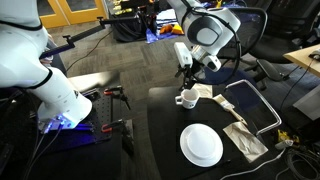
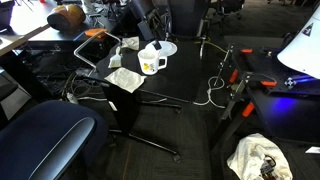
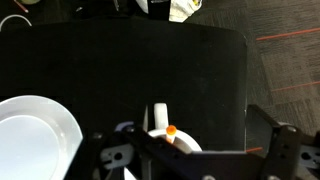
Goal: Take the orange marker out of the white mug
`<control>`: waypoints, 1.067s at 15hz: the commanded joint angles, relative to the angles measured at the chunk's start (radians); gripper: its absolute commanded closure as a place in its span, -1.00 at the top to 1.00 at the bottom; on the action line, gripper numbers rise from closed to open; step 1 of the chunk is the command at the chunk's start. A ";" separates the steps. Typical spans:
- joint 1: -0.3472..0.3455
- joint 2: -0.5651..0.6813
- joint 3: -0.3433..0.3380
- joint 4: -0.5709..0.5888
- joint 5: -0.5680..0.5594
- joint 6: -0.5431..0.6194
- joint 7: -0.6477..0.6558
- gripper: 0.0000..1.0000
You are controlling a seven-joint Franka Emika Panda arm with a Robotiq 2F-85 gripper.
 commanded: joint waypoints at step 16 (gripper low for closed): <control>-0.020 0.162 -0.028 0.164 0.019 -0.114 0.036 0.68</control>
